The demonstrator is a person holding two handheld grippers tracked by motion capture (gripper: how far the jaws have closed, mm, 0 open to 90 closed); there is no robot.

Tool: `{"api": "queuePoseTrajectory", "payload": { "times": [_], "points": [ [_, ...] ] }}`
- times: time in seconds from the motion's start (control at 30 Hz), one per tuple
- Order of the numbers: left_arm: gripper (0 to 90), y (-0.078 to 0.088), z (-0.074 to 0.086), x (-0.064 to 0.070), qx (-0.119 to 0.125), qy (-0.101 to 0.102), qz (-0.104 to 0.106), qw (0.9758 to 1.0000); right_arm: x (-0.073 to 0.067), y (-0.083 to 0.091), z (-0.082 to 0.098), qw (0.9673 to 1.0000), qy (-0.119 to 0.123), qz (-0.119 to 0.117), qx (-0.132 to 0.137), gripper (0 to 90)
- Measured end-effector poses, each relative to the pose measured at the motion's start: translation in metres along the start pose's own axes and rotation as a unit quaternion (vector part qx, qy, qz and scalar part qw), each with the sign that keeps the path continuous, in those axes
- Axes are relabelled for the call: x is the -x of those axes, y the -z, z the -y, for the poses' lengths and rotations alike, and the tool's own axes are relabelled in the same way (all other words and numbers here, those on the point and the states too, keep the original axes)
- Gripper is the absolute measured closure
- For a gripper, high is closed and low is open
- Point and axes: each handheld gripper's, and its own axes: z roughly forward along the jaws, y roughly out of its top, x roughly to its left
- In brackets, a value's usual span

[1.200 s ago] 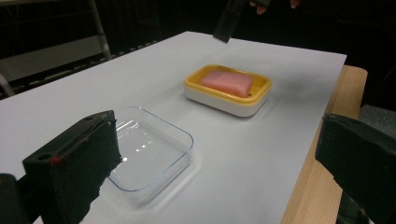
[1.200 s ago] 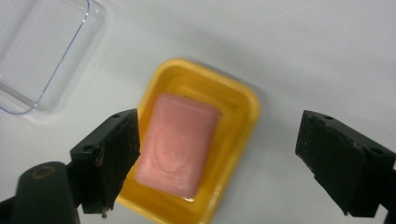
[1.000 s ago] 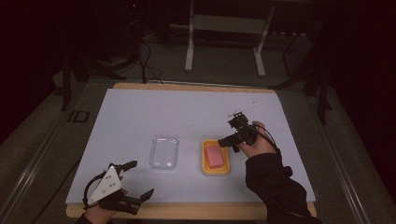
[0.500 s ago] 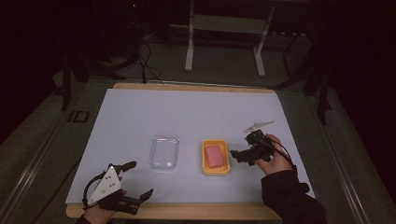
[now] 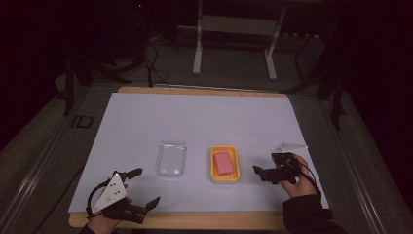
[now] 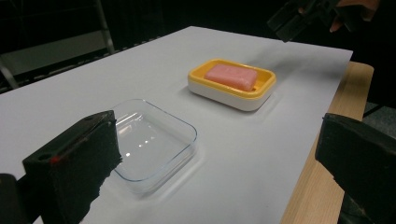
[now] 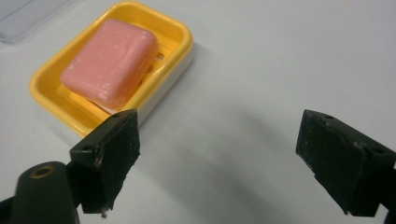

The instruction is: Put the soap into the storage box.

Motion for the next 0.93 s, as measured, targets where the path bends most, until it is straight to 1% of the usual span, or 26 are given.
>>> {"api": "queuePoseTrajectory", "payload": {
  "times": [0.1, 0.3, 0.37, 0.47, 0.6, 0.67, 0.73, 0.8, 0.93],
  "points": [
    [0.2, 0.000, 0.000, 0.000, 0.000, 0.000, 0.001, 1.0000, 0.003, 0.003, 0.008, 0.9999, -0.008, 0.007, 0.013, 13.5],
    [0.2, 0.001, 0.000, 0.000, 0.001, -0.001, 0.003, 1.0000, 0.008, 0.006, 0.026, 0.9990, -0.032, 0.015, 0.025, 13.4],
    [0.2, 0.001, -0.001, 0.000, 0.002, -0.001, 0.004, 1.0000, 0.011, 0.008, 0.031, 0.9986, -0.036, 0.020, 0.033, 13.5],
    [0.2, 0.001, -0.001, 0.001, 0.002, -0.001, 0.005, 1.0000, 0.015, 0.008, 0.035, 0.9979, -0.045, 0.029, 0.036, 13.5],
    [0.2, 0.002, -0.001, 0.001, 0.002, -0.004, 0.006, 1.0000, 0.019, 0.005, 0.037, 0.9974, -0.046, 0.042, 0.036, 13.5],
    [0.2, 0.002, -0.001, 0.001, 0.003, -0.003, 0.006, 1.0000, 0.020, 0.003, 0.038, 0.9976, -0.044, 0.041, 0.034, 13.4],
    [0.2, 0.002, -0.001, 0.000, 0.003, -0.002, 0.007, 1.0000, 0.021, 0.003, 0.038, 0.9972, -0.048, 0.042, 0.038, 13.5],
    [0.2, 0.002, -0.001, 0.000, 0.004, -0.001, 0.007, 1.0000, 0.021, 0.002, 0.038, 0.9971, -0.046, 0.046, 0.040, 13.5],
    [0.2, 0.002, -0.001, 0.001, 0.003, -0.003, 0.009, 1.0000, 0.021, 0.001, 0.038, 0.9970, -0.044, 0.045, 0.044, 13.4]
  ]
}}
